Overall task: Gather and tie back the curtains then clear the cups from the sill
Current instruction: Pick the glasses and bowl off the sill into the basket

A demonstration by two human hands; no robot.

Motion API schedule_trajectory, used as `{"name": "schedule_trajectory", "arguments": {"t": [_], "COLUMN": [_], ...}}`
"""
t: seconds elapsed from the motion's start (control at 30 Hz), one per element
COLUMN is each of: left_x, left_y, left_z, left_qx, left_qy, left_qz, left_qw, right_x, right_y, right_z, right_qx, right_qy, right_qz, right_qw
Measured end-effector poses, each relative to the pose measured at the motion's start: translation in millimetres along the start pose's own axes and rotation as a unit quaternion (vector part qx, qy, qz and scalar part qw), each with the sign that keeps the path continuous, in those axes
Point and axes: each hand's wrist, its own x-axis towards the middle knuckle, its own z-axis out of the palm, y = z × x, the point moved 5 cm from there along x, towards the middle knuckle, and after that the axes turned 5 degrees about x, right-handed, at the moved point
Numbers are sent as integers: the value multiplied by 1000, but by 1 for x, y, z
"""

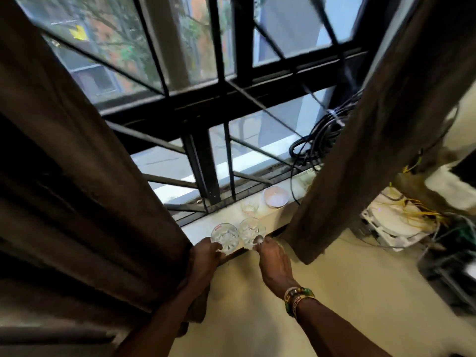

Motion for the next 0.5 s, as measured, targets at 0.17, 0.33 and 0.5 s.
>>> {"name": "schedule_trajectory", "arguments": {"t": [0.17, 0.33, 0.5], "left_x": [-71, -136, -177], "left_y": [91, 173, 254], "left_z": [-43, -84, -111], "left_qx": [36, 107, 153], "left_qy": [-5, -25, -32], "left_qz": [53, 145, 220], "left_qw": [998, 983, 963], "right_x": [-59, -121, -178], "right_y": [-16, -37, -48], "right_z": [-106, -207, -297], "right_qx": [-12, -13, -29], "right_qy": [25, 44, 87], "right_qz": [24, 36, 53], "right_qw": [999, 998, 994]}}
